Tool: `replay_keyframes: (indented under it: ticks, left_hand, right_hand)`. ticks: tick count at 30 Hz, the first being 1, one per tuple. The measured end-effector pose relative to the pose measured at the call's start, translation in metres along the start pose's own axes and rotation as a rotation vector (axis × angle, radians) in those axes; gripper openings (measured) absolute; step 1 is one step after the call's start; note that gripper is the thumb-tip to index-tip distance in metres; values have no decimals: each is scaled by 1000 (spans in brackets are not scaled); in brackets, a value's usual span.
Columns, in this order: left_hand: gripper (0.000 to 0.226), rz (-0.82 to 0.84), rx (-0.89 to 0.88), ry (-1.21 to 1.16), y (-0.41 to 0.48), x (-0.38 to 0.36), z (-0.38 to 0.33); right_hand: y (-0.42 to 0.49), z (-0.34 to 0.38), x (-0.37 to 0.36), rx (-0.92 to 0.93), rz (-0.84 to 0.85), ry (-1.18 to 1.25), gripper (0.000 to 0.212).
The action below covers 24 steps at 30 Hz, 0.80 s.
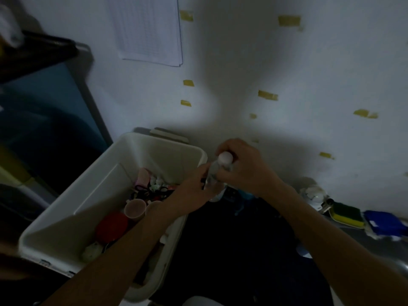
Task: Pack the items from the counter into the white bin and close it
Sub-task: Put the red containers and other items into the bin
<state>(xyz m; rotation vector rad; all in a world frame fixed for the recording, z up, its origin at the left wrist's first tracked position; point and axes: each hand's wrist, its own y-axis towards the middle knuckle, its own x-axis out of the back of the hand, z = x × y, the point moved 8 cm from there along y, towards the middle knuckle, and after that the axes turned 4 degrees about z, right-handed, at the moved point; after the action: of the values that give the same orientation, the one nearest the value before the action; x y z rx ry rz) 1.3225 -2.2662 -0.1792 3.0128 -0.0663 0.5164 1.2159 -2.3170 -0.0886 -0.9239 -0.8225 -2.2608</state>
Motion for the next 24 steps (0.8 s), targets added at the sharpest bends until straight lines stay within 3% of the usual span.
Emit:
replay_keyframes:
  ticks: [7, 11, 17, 24]
  left_hand:
    - [26, -123, -55, 168, -26, 53, -21]
    - [28, -90, -99, 148, -40, 84, -26]
    - [44, -60, -39, 132, -56, 123, 4]
    - [25, 2, 72, -27, -87, 139, 53]
  right_hand:
    - [16, 55, -1, 102, -89, 78, 32]
    - [27, 78, -16, 144, -120, 111, 29]
    - [50, 97, -61, 96, -14, 136, 28]
    - [58, 104, -119, -6, 165, 1, 26]
